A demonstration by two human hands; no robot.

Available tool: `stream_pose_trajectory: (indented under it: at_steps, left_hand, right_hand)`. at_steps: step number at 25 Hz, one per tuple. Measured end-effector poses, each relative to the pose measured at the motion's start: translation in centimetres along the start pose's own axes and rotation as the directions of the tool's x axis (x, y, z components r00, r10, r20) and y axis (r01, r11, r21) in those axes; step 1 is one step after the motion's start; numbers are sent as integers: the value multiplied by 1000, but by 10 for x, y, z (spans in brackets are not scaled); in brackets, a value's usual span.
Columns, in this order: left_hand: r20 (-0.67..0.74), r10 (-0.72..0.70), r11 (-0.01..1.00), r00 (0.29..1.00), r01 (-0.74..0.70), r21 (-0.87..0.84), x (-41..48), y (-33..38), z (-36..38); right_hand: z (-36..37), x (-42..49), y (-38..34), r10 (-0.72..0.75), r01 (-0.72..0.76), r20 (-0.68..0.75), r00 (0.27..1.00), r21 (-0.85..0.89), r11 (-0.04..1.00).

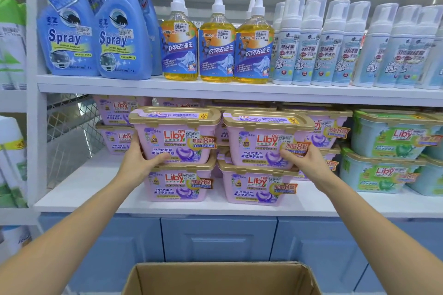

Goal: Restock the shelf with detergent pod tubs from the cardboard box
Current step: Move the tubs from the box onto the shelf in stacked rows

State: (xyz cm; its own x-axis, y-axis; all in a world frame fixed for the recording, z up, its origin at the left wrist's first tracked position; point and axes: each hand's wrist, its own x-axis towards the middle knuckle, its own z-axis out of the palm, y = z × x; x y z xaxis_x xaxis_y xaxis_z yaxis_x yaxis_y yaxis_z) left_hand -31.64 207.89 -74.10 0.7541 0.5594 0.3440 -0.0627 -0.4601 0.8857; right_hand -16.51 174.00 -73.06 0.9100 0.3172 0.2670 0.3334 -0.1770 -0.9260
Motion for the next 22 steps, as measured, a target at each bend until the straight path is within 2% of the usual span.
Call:
stream_pose_trajectory:
  at_steps: [4, 8, 15, 17, 20, 22]
  left_hand:
    - [-21, 12, 1000, 1000, -12, -5, 0, -7, -2]
    - [-19, 24, 1000, 1000, -24, -17, 2, -15, -10]
    - [63, 8, 999, 998, -5, -48, 2, -19, -8]
    - [78, -2, 997, 997, 8, -78, -3, -21, -7]
    - [-25, -43, 996, 999, 40, -84, -17, -42, -4]
    - [-26, -113, 993, 993, 112, -40, -29, -64, 1]
  right_hand:
    - [7, -5, 1, 22, -22, -32, 999, -6, 1000]
    - [17, -5, -3, 26, -26, 42, 999, 7, 1000]
    - [18, -8, 8, -35, 37, 51, 998, -33, 999]
    - [17, -13, 16, -34, 34, 4, 999, 2, 999]
    - [18, -31, 40, 1, 5, -104, 995, 59, 998]
    - [24, -46, 60, 49, -40, -118, 992, 78, 996]
